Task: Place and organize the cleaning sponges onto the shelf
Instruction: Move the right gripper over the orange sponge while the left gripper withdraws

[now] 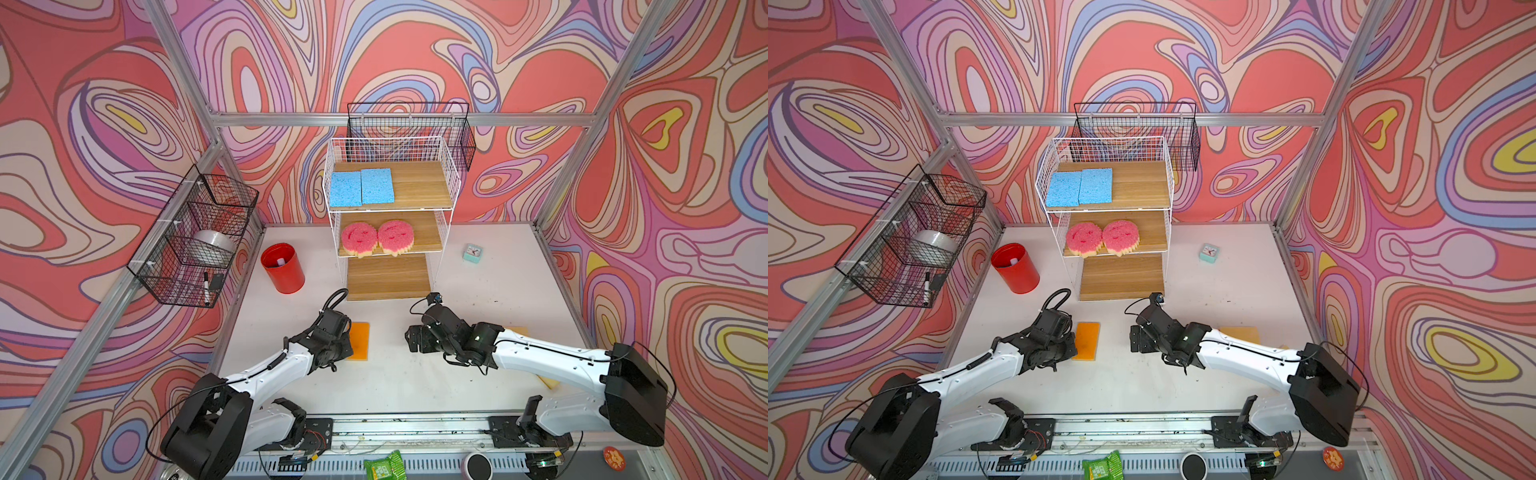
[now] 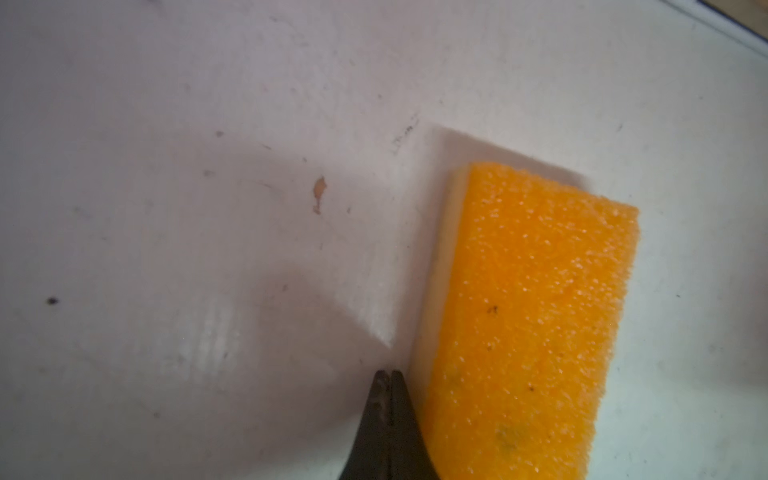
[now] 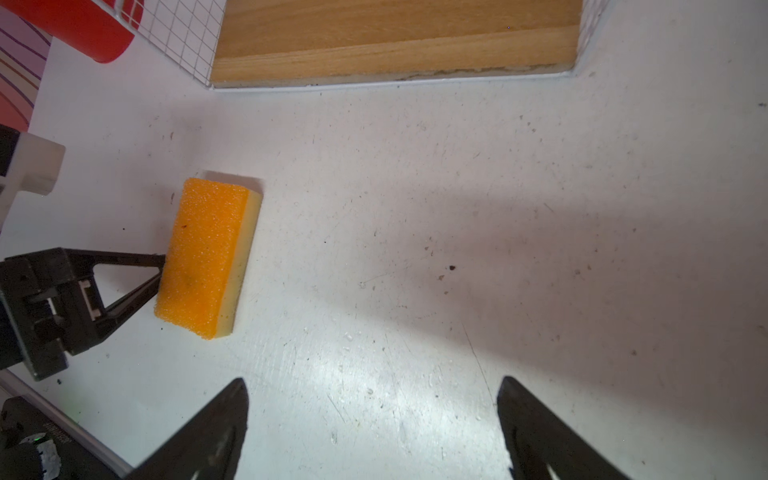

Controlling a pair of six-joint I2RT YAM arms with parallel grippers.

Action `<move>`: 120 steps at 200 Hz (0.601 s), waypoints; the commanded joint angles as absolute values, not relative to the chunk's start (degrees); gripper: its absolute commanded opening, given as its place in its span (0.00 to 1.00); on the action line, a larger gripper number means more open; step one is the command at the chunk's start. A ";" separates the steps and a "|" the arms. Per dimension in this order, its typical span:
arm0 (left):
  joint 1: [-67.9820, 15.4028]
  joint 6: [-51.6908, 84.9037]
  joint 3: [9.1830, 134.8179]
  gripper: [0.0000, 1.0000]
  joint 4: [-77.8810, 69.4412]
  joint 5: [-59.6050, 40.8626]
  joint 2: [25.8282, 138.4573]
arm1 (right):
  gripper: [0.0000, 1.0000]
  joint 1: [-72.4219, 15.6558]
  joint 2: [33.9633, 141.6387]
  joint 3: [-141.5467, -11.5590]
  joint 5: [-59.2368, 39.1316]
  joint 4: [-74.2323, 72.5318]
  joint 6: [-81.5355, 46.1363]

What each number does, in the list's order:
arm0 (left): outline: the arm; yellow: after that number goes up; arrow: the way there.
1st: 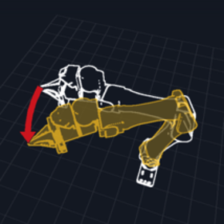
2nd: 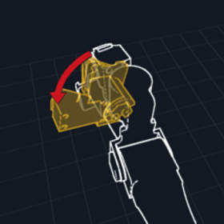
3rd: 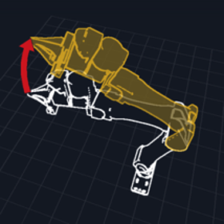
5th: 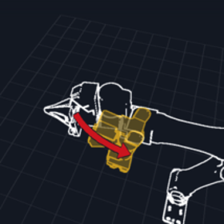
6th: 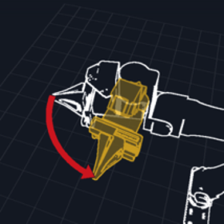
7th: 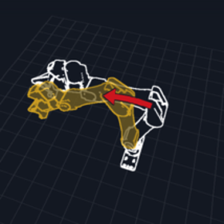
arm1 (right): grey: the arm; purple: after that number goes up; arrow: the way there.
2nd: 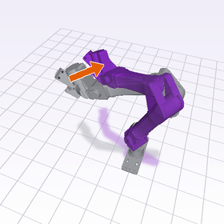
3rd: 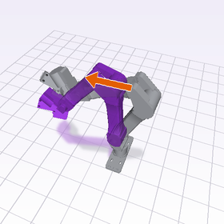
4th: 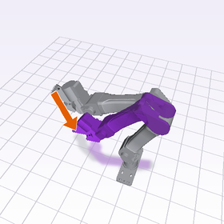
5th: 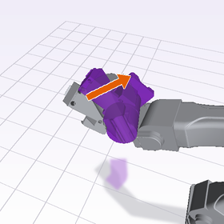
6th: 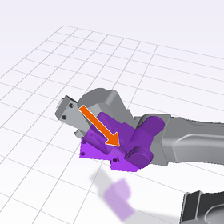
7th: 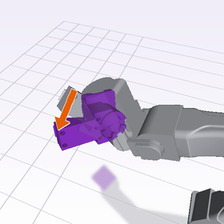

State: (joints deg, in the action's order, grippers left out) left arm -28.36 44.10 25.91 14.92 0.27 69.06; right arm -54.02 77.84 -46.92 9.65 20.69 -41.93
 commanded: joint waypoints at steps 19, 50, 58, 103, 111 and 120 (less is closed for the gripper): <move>-33.09 48.42 26.46 0.00 11.49 0.13 70.87 | 0.98 -53.87 79.22 -49.03 10.97 22.55 -39.70; -34.63 49.03 27.22 0.00 12.84 1.21 70.31 | 0.98 -54.03 81.64 -50.99 7.87 22.72 -35.31; -34.63 48.48 27.49 0.00 14.63 2.06 68.68 | 0.98 -54.39 82.94 -52.09 6.76 23.21 -33.60; -34.54 46.06 28.97 0.80 30.43 5.76 51.18 | 0.98 -58.53 92.78 -60.38 7.82 28.20 -27.95; -34.46 45.85 30.55 0.89 33.18 6.46 48.25 | 0.98 -59.39 93.90 -61.60 8.34 28.06 -27.95; -34.25 45.63 31.65 0.93 35.90 6.92 45.63 | 0.98 -60.38 95.07 -62.92 8.99 28.05 -28.12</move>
